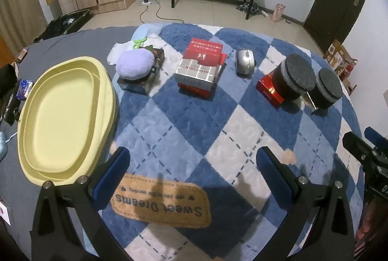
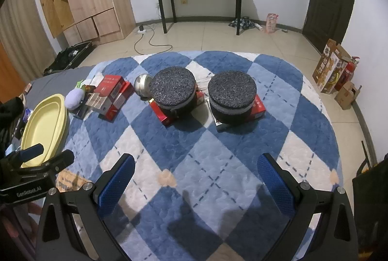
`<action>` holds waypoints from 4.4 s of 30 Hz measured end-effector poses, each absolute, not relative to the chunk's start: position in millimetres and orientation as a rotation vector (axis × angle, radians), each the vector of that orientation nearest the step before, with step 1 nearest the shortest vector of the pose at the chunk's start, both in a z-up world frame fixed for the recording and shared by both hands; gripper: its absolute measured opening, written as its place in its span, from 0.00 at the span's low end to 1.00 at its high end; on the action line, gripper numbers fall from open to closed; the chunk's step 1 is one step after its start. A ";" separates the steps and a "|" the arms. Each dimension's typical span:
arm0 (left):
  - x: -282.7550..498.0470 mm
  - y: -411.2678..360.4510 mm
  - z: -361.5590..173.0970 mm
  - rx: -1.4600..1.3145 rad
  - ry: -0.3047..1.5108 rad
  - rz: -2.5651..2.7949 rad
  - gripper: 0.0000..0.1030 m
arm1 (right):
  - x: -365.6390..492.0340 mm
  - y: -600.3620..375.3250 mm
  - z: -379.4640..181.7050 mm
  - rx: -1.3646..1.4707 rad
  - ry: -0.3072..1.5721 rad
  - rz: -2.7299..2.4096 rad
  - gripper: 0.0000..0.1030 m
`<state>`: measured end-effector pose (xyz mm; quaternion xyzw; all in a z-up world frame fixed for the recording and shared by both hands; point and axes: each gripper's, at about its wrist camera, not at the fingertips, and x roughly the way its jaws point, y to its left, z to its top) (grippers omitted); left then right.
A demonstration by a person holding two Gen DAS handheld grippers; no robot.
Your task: Organize rigid objects
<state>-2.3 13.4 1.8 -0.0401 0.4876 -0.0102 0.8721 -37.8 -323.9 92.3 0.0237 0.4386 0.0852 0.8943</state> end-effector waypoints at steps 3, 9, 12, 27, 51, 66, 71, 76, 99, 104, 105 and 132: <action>-3.1 16.4 5.0 -0.067 1.003 0.013 1.00 | -37.7 -323.7 92.6 0.047 0.901 0.177 1.00; -2.2 17.1 6.4 -0.042 0.986 -0.003 1.00 | -37.4 -322.5 94.0 0.045 0.892 0.175 1.00; -1.1 11.6 8.2 -0.012 0.979 -0.019 1.00 | -37.2 -321.0 94.0 0.037 0.886 0.178 1.00; 35.0 20.5 72.2 -0.058 0.857 0.084 1.00 | -31.1 -327.0 99.7 0.059 0.874 0.174 1.00; 9.1 15.1 5.3 0.010 0.998 -0.016 1.00 | -29.5 -335.0 83.4 0.061 0.926 0.194 1.00; 16.2 26.0 -17.0 -0.020 1.058 -0.010 1.00 | -21.8 -345.8 65.0 0.085 0.968 0.204 1.00; 20.8 28.3 -18.6 -0.060 1.067 -0.011 1.00 | -17.8 -351.0 60.7 0.103 0.961 0.195 1.00; 21.8 22.6 -18.3 -0.035 1.059 -0.032 1.00 | -13.1 -354.9 59.1 0.122 0.957 0.194 1.00; 143.7 15.9 -59.2 -0.038 1.130 -0.079 1.00 | 88.0 -368.2 39.6 0.043 0.903 0.219 1.00; 146.6 13.3 -51.3 -0.049 1.108 -0.106 0.77 | 94.9 -357.3 33.1 -0.012 0.860 0.235 0.95; 147.0 13.1 -50.5 -0.050 1.109 -0.110 0.68 | 96.8 -357.7 31.0 -0.005 0.865 0.232 0.89; 66.0 202.8 54.5 -0.153 0.827 0.028 0.56 | -3.5 -165.7 109.0 -0.117 0.705 0.877 0.65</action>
